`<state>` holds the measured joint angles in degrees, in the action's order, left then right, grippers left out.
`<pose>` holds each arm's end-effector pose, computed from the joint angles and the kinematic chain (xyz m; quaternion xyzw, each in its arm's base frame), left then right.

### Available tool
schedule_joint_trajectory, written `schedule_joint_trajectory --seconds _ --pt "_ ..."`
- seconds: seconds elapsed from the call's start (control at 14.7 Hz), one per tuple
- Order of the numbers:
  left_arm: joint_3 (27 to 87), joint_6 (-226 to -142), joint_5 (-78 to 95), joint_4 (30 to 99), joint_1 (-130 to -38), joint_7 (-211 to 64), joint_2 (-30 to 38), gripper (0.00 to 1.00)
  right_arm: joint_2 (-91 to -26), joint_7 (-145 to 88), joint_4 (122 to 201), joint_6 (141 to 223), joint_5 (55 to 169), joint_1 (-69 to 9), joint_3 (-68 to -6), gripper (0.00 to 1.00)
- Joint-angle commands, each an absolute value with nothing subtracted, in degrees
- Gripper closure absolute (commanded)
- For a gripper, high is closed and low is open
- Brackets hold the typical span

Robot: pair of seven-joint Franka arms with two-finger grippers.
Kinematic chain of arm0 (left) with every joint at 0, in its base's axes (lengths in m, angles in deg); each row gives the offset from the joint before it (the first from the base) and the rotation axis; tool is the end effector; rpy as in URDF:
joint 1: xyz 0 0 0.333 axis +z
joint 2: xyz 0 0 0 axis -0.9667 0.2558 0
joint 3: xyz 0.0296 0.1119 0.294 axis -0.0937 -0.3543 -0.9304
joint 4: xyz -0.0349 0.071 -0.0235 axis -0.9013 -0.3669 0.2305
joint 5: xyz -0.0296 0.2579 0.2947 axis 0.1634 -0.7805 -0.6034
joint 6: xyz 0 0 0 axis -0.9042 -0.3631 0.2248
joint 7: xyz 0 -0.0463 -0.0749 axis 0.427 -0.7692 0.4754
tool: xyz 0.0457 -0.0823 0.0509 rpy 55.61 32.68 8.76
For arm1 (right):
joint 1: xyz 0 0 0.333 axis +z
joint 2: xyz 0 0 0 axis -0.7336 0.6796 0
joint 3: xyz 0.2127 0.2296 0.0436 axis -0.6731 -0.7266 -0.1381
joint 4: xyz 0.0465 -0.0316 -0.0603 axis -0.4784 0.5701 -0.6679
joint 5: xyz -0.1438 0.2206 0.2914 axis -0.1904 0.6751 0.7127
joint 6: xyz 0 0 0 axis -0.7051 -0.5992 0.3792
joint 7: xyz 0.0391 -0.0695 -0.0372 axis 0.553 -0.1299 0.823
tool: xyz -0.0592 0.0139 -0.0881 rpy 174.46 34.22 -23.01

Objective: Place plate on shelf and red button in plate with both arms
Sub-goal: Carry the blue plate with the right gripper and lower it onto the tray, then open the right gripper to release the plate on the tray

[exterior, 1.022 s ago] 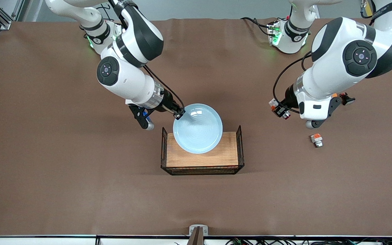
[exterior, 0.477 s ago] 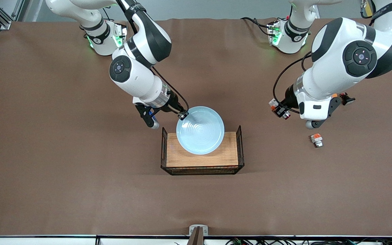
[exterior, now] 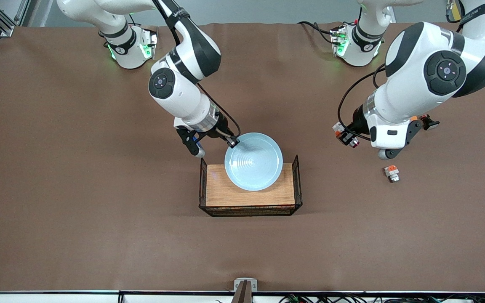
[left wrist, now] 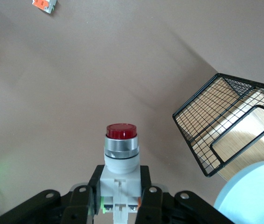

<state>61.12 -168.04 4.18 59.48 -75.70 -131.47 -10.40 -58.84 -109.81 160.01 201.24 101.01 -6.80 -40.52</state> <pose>0.5671 -0.2271 0.5011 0.9269 0.3660 -0.0764 0.0316 0.5300 0.4331 0.3843 -0.8740 0.4390 0.0810 0.1917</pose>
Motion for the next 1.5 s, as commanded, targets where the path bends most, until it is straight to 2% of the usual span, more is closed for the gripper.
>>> schedule_joint_trajectory --seconds 0.0,0.48,0.95,1.43 --pt "61.2 -168.0 5.3 58.6 -75.5 -132.1 -10.0 0.73 -58.5 -111.1 160.6 203.0 100.3 -5.4 -39.9 1.0" --pt "61.2 -168.1 5.3 58.5 -75.5 -132.1 -9.9 0.73 -55.8 -111.1 160.6 209.7 100.2 -4.6 -39.9 1.0" --pt "61.2 -168.4 5.3 58.6 -75.5 -132.1 -9.9 0.73 -54.7 -110.6 161.3 209.6 97.3 -4.6 -39.8 0.99" --pt "61.2 -168.8 5.3 58.7 -75.6 -132.1 -9.9 0.73 -54.2 -111.0 161.4 209.5 97.2 -4.7 -39.7 0.87"
